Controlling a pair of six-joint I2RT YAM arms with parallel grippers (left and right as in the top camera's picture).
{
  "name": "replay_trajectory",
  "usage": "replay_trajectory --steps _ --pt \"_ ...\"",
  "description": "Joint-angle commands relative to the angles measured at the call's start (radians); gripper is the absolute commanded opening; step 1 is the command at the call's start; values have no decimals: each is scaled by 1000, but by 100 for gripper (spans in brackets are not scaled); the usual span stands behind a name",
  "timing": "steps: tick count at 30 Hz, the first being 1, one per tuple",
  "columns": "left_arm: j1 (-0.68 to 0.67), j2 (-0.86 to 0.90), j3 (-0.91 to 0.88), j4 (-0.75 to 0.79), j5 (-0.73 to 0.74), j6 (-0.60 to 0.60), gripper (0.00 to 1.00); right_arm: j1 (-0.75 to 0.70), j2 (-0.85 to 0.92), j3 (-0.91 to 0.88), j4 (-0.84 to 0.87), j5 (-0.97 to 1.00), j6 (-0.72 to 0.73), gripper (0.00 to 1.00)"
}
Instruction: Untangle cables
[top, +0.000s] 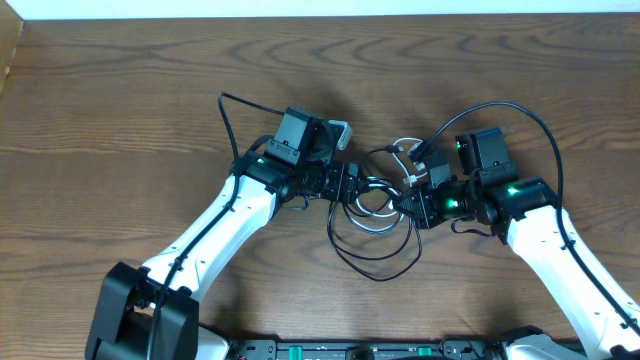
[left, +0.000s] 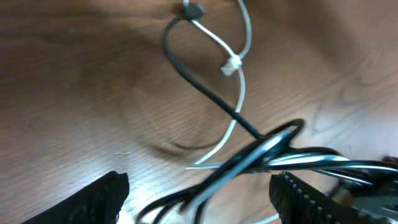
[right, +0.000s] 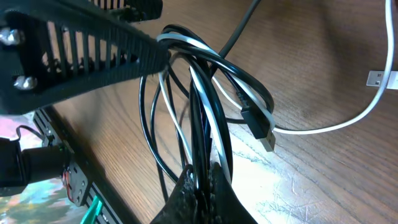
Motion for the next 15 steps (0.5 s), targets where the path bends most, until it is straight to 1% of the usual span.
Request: replay_trajectory --steps 1,2,3,5,13,15 --pt "2 12 -12 -5 -74 10 74 8 -8 3 1 -22 -16 1" --pt "2 14 -13 -5 -72 10 72 8 -8 3 1 -22 -16 1" --pt "-3 19 -17 -6 -72 10 68 8 -8 3 1 -21 -16 1" --pt "-19 32 -23 -5 -72 10 65 8 -8 3 7 -21 -16 1" --pt "-84 116 -23 0 -73 18 63 8 -8 3 11 -21 -11 1" --pt "-88 133 -23 0 -73 18 60 8 -8 3 11 -21 -11 1"
